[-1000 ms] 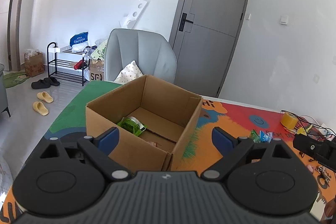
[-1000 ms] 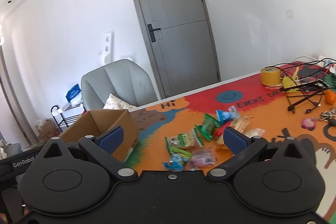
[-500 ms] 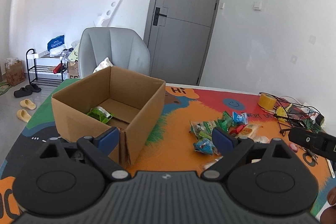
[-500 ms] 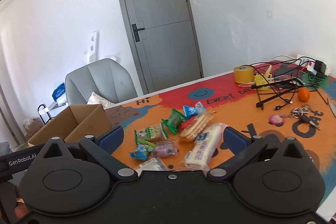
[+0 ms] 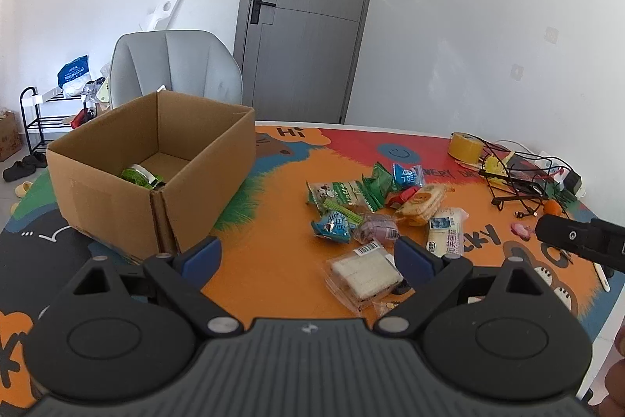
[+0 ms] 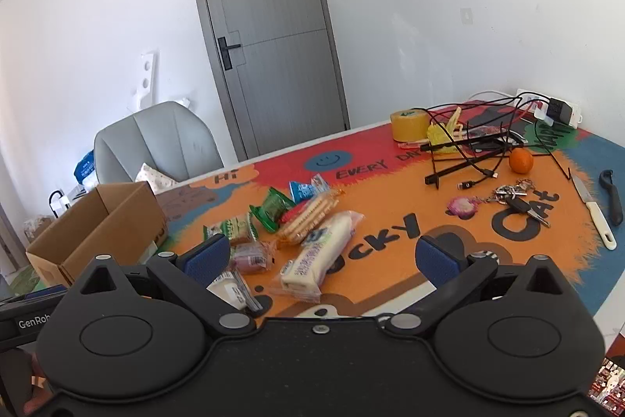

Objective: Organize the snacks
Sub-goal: 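Move both tools back to the snacks and grasp a small snack bar with the left tool, then lift the small snack bar with the left tool while the right tool grasps a white bread pack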

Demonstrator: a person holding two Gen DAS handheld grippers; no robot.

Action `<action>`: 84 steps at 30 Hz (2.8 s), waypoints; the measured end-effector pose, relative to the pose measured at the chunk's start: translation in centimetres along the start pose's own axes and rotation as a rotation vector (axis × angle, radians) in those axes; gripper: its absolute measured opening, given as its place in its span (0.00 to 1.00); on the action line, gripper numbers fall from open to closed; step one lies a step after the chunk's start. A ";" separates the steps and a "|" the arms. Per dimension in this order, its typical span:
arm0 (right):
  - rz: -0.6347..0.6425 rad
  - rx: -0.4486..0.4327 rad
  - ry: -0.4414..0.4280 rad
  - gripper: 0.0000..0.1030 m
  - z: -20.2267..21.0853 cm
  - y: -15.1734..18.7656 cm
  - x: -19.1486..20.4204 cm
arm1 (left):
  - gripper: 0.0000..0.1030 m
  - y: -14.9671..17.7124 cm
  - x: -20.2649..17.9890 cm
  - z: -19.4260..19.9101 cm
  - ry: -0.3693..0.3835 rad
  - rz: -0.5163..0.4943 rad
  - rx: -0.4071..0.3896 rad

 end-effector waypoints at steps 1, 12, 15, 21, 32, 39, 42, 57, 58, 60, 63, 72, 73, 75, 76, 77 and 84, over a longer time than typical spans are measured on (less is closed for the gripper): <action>-0.001 0.005 0.001 1.00 -0.1 0.2 -0.1 | 0.92 0.1 -0.1 -0.2 0.002 0.001 0.005; -0.001 0.063 0.006 0.99 -1.8 2.3 -0.6 | 0.89 2.9 -1.6 -2.7 0.028 0.009 0.067; -0.005 0.081 -0.004 0.99 -2.3 2.8 -0.7 | 0.86 3.6 -1.9 -3.3 0.036 0.009 0.084; -0.012 0.117 -0.007 0.97 -3.3 3.9 -1.0 | 0.75 4.9 -3.2 -4.4 0.064 -0.012 0.120; -0.009 0.158 -0.013 0.96 -4.3 5.2 -0.5 | 0.22 6.5 -4.0 -6.2 0.102 -0.004 0.189; 0.018 0.169 -0.042 0.96 -4.8 5.7 1.6 | 0.17 6.1 -2.7 -4.6 0.134 0.037 0.191; 0.026 0.169 -0.052 0.96 -4.9 5.6 2.5 | 0.17 5.6 -1.9 -3.8 0.130 0.048 0.173; 0.115 0.180 -0.137 0.97 -6.1 5.9 8.2 | 0.17 4.1 3.5 -2.9 0.022 0.108 0.120; 0.122 0.180 -0.140 0.97 -6.3 5.9 8.5 | 0.17 4.1 3.9 -3.0 0.012 0.113 0.119; 0.135 0.181 -0.145 0.97 -6.6 6.0 9.1 | 0.17 4.0 4.5 -3.1 -0.004 0.121 0.118; 0.157 0.185 -0.142 0.97 -7.2 6.1 10.0 | 0.17 3.9 5.3 -3.2 -0.028 0.131 0.118; 0.239 0.195 -0.143 0.97 -8.7 6.5 12.6 | 0.17 3.8 7.4 -3.2 -0.100 0.161 0.112; 0.254 0.193 -0.146 0.97 -8.9 6.5 13.0 | 0.17 3.8 7.6 -3.2 -0.106 0.165 0.112; 0.278 0.182 -0.144 0.97 -9.0 6.5 13.4 | 0.17 3.8 8.0 -3.2 -0.124 0.170 0.111; 0.289 0.187 -0.140 0.96 -9.2 6.6 13.5 | 0.17 3.8 8.2 -3.3 -0.131 0.172 0.112; 0.300 0.195 -0.137 0.88 -9.4 6.8 13.7 | 0.17 3.8 8.3 -3.3 -0.136 0.173 0.113; 0.287 0.214 -0.179 0.58 -8.3 7.2 13.4 | 0.17 3.5 8.3 -2.8 -0.157 0.165 0.098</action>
Point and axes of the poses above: each gripper's, at about its wrist camera, not at the fingertips, and z roughly against the way its jaws point, x to its left, y to its underside, the point moved 7 cm from there along -z, roughly the way its jaws point, and after that the axes turned 9 degrees about y, right-handed, at the moved point
